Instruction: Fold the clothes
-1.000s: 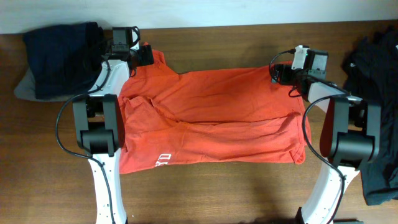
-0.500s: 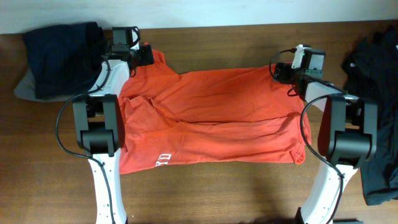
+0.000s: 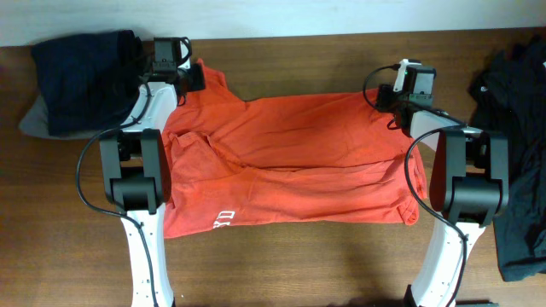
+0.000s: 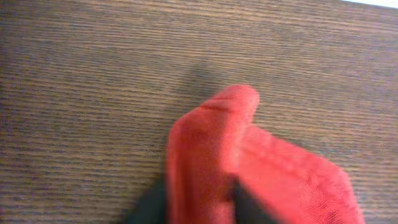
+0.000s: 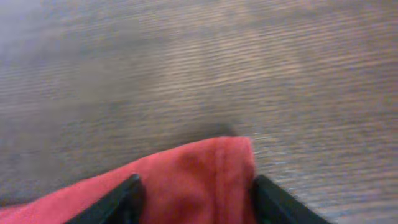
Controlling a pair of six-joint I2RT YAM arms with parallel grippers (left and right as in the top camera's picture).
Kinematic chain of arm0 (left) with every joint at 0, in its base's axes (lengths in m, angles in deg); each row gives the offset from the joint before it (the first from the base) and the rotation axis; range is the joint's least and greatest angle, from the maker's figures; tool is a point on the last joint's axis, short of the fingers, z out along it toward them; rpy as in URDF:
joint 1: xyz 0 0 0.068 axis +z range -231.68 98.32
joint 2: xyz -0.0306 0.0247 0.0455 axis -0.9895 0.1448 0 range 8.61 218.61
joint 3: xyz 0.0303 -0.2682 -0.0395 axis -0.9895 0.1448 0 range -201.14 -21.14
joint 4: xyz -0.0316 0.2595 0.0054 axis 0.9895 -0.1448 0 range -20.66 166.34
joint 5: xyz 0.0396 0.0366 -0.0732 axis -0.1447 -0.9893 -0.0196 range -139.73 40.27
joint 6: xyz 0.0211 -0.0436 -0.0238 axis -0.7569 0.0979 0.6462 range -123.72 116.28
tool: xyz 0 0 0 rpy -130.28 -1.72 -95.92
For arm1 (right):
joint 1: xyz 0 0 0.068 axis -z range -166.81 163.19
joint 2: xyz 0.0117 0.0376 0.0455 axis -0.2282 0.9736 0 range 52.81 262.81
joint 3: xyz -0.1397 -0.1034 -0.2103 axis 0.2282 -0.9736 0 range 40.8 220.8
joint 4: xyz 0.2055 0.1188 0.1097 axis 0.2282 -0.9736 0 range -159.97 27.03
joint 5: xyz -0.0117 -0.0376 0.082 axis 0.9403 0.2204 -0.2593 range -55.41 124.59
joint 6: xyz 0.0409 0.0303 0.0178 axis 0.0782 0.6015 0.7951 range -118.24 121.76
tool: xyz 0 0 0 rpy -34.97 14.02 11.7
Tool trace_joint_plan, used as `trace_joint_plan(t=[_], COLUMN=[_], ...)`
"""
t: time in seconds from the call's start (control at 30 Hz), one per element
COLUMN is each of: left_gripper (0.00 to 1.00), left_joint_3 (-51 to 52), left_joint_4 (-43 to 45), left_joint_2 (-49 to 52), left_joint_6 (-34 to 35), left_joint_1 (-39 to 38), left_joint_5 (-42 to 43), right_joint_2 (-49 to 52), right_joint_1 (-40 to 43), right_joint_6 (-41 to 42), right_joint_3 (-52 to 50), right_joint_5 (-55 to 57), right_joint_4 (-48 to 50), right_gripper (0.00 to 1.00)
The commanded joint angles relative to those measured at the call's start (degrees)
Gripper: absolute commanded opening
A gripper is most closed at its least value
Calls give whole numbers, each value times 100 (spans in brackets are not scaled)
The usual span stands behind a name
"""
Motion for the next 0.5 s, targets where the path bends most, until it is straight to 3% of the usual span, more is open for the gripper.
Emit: trace_joint_plan(t=[0.0, 0.1, 0.2, 0.47], left_gripper=[1, 1, 1, 1], left_joint_3=[17, 17, 11, 11], left_joint_4=[-11, -17, -70, -262], left_joint_2=[293, 293, 291, 0], left_joint_6=[-9, -11, -11, -256], left_joint_1=[20, 20, 20, 20], left_joint_5=[57, 57, 57, 57], right_joint_2=[251, 249, 234, -52], right_joint_1=[-52, -52, -50, -52], right_joint_6=[140, 140, 140, 140], right_joint_3=[-31, -22, 52, 446], right_joint_5=[111, 114, 116, 116], right_joint_4=[-142, -212, -411, -1244], right_gripper=[36, 16, 4, 4])
